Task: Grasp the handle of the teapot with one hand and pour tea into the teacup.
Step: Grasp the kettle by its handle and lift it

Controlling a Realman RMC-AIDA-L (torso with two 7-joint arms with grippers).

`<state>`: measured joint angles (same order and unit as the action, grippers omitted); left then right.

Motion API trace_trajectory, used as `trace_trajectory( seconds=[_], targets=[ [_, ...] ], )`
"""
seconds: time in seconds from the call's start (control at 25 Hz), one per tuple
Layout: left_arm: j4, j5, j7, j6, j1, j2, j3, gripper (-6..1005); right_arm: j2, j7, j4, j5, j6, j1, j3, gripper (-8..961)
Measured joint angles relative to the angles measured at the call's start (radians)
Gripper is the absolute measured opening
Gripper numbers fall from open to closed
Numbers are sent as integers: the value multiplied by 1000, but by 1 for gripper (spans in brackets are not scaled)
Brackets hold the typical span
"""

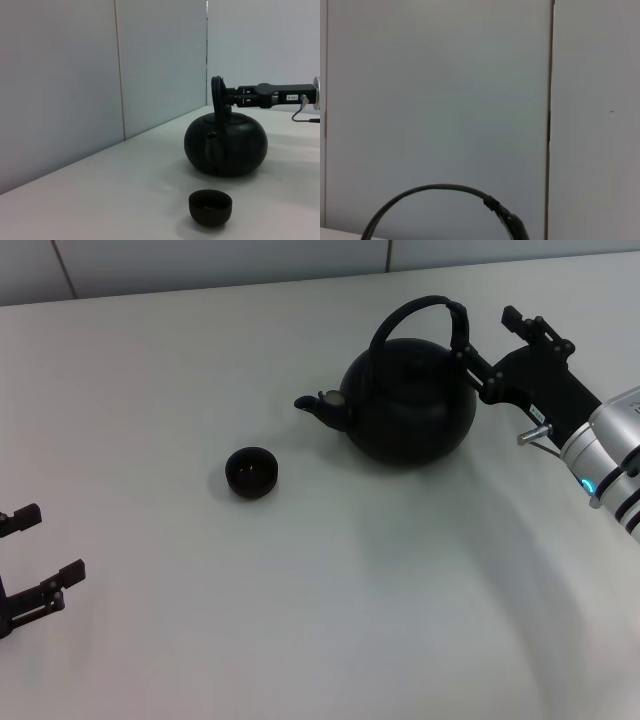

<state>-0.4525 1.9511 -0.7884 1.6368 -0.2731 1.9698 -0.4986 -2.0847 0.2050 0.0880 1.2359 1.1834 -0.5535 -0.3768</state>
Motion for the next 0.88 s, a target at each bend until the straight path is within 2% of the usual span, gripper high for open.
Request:
trace_trajectory(
  seconds=[0.68,0.88],
  targets=[
    [0,-2,0,3,-3,6,0,824,0,8,-1,2,-22,-9,-1,694],
    [0,-2,0,3,-2,6,0,824,-1,8,2,4,-27,-11,-1,528]
  ],
)
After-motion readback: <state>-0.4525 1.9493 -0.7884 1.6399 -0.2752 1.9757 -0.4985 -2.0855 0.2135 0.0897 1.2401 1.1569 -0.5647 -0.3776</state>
